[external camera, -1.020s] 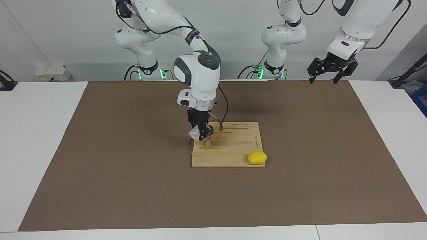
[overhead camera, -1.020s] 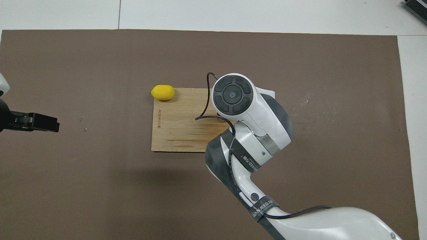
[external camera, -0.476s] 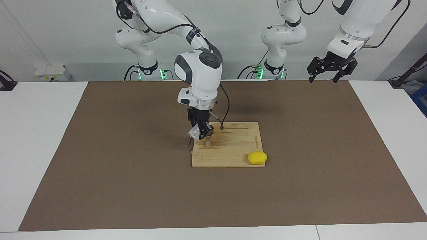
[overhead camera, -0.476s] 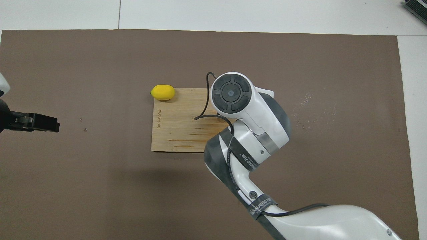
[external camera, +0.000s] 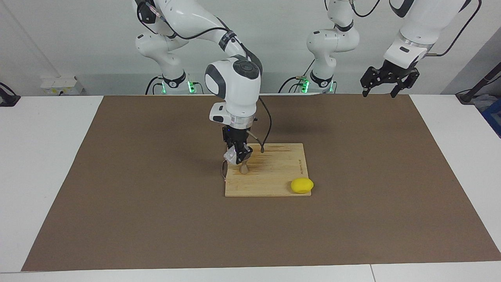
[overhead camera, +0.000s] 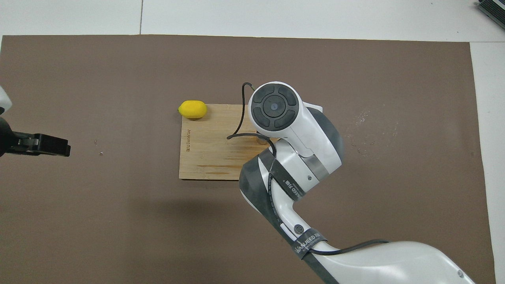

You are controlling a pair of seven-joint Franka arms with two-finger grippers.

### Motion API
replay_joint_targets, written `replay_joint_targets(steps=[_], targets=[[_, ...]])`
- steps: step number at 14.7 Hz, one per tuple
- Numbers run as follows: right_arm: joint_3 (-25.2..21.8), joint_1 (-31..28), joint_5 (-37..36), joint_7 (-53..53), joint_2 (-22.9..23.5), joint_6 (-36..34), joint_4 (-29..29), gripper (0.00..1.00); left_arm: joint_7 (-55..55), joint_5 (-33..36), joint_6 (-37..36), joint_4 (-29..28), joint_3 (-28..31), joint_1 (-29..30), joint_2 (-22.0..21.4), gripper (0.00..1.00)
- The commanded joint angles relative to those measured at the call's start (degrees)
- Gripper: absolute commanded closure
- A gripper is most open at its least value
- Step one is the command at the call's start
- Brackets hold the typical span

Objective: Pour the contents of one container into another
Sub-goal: 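Tilt the glass cup over the metal cup with the right gripper, then carry the glass cup back toward its starting spot with the right gripper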

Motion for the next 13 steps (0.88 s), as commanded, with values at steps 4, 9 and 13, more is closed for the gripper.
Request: replay_joint_targets(steps=[4, 9, 13], targets=[[0.2, -0.8, 4.4, 1.1, 0.8, -1.2, 2.4, 0.84, 0.8, 0.5, 0.9, -1.8, -0.3, 0.5, -1.7, 0.00], [0.1, -2.8, 9.3, 0.9, 0.7, -1.2, 2.7, 0.84, 0.8, 0.5, 0.9, -1.8, -0.3, 0.5, -1.7, 0.00], [0.1, -5.2, 12.7, 0.2, 0.3, -1.1, 2.7, 0.84, 0.8, 0.5, 0.9, -1.8, -0.3, 0.5, -1.7, 0.00]])
